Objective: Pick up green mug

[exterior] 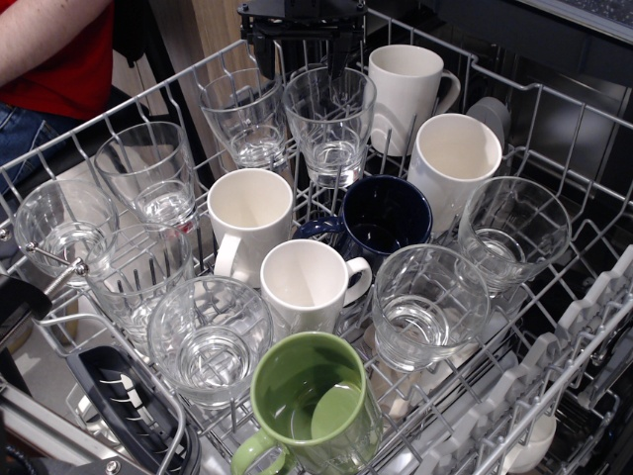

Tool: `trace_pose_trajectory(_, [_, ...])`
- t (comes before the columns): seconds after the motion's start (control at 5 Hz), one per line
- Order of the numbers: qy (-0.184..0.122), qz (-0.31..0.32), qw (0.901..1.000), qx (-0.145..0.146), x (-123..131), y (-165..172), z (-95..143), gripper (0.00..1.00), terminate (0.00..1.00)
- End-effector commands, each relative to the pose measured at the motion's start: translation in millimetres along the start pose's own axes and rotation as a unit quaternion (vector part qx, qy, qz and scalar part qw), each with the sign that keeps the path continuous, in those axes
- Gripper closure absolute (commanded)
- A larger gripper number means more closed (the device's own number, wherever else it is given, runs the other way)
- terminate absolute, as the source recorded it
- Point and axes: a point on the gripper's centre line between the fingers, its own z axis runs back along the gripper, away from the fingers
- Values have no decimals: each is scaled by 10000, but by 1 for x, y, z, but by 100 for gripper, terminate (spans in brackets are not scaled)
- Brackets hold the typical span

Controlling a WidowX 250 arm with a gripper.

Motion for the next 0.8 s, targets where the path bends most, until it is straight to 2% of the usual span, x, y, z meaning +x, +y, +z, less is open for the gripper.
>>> trace_pose_trajectory(0.0, [0, 0, 10000, 0, 0, 0, 0, 0, 0])
trace_pose_trajectory(0.2, [151, 20, 9997, -186, -12, 7, 9, 0, 0])
trace_pose_trajectory(0.4, [473, -17, 9976, -496, -32, 23, 29, 0, 0])
trace_pose_trajectory(0.6, [740, -33, 9956, -582, -57, 36, 38, 0, 0])
